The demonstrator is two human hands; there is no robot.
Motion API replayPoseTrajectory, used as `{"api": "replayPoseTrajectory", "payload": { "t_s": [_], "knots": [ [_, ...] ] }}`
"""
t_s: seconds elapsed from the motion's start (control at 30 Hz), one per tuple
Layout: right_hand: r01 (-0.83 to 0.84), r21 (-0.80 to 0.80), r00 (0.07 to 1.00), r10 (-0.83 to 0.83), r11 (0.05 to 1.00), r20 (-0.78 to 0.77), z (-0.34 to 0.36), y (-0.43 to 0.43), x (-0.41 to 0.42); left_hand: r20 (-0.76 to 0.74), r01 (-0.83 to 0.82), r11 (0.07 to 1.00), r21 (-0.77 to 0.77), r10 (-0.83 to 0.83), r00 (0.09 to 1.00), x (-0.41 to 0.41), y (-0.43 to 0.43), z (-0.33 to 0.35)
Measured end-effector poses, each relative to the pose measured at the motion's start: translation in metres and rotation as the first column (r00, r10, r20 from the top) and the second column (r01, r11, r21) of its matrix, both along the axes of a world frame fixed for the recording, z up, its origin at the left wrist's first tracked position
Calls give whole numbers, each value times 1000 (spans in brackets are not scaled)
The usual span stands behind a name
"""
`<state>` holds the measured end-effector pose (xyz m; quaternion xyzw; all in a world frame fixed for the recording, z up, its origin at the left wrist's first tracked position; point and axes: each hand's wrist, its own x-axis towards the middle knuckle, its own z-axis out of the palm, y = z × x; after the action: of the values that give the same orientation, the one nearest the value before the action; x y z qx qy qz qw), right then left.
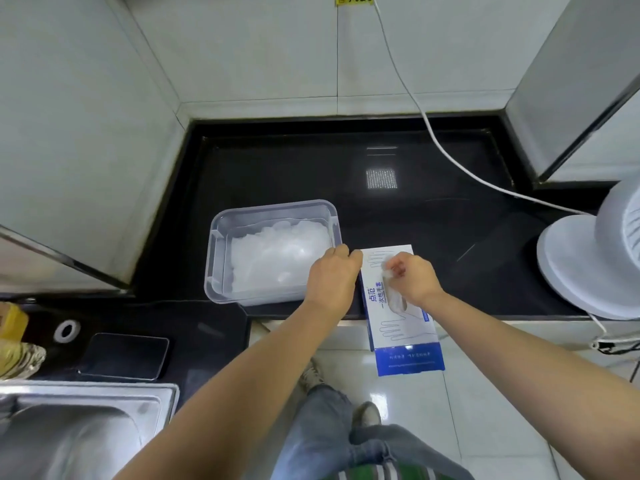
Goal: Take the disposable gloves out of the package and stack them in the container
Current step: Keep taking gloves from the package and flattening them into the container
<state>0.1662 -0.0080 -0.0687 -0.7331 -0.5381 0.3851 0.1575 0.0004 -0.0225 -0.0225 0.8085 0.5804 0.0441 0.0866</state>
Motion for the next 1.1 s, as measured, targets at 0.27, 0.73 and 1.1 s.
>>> {"api": "replayPoseTrajectory", "payload": {
  "t_s": [0.27,0.73,1.1],
  "knots": [
    [113,31,966,-102,993,-237,4,7,-1,2,47,990,-134,-47,999,33,-13,3],
    [214,150,832,-100,965,-546,40,6,8,251,-93,796,-598,297,921,46,-10,-40],
    [119,8,765,-86,993,-638,45,12,12,573,-166,756,-633,602,557,38,22,-5]
  ]
}}
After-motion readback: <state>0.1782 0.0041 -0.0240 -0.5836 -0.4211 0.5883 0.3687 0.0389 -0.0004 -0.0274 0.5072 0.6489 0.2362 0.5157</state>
